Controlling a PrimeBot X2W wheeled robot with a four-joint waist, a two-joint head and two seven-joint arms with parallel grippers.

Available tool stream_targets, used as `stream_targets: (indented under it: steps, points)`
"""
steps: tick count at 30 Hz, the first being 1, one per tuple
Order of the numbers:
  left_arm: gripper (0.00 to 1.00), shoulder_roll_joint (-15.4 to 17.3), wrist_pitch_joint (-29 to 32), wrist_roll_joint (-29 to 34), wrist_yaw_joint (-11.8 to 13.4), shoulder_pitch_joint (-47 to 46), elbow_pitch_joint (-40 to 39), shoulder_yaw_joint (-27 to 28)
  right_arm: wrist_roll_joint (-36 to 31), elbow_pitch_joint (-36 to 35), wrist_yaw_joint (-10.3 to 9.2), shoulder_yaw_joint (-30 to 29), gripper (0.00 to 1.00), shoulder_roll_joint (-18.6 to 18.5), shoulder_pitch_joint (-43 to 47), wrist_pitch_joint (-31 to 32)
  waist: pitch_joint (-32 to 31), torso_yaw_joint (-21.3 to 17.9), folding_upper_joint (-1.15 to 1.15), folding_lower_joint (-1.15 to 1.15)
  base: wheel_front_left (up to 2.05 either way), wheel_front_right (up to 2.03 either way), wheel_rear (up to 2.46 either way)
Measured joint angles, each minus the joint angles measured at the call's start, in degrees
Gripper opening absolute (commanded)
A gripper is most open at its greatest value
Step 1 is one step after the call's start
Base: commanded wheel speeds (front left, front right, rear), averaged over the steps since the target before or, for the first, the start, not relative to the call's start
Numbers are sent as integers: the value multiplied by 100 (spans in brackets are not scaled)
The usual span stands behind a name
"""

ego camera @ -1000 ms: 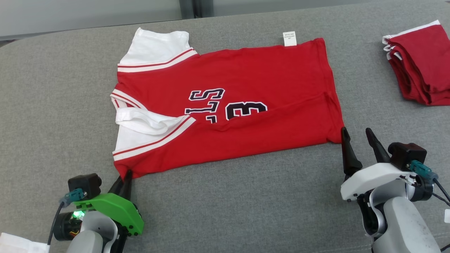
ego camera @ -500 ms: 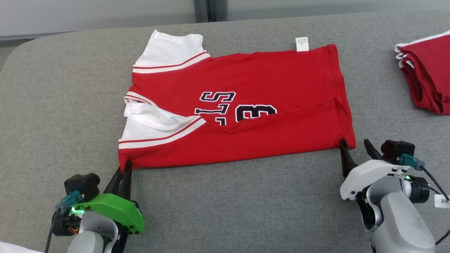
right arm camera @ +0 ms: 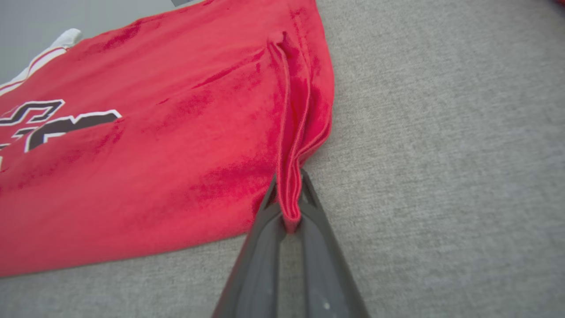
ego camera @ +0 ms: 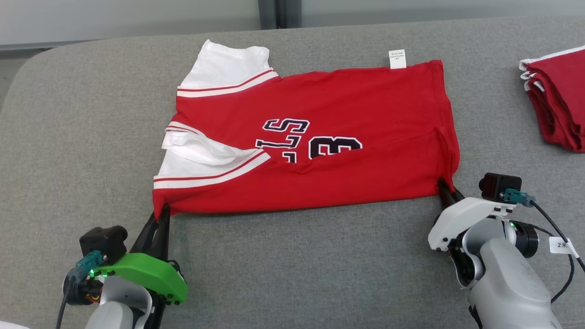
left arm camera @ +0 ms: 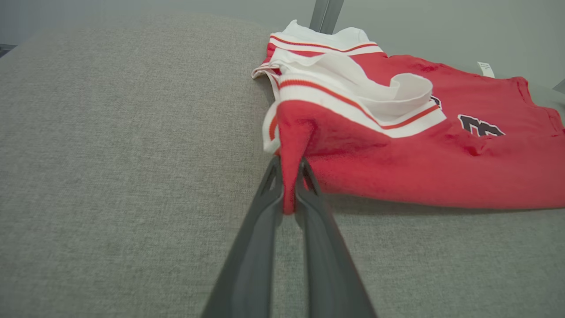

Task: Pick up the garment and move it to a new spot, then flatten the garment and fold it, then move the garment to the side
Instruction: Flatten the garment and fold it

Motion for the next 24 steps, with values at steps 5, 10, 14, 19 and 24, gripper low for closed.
stream_targets:
  steps: [5,10,14,19,24]
  points:
    - [0,123,-29,34,24,185,-326,-12,506,-392,0,86,0,-14,210,-89,-72,-22,0,0,0,0,0]
    - [0,267,224,34,94,708,-917,-43,1099,-1362,0,223,0,-122,1018,169,-173,-73,0,0,0,0,0]
    - [0,349,539,0,186,1217,-1417,-108,1258,-2127,1,222,0,-240,1711,424,-217,-145,0,0,0,0,0]
    - [0,385,922,-175,334,1839,-1906,-152,1228,-2932,1,-9,0,-253,2422,753,-232,-223,0,0,0,0,0]
    - [0,342,987,-209,427,2020,-1893,-181,1148,-3212,1,-176,0,-147,2691,927,-221,-245,0,0,0,0,0]
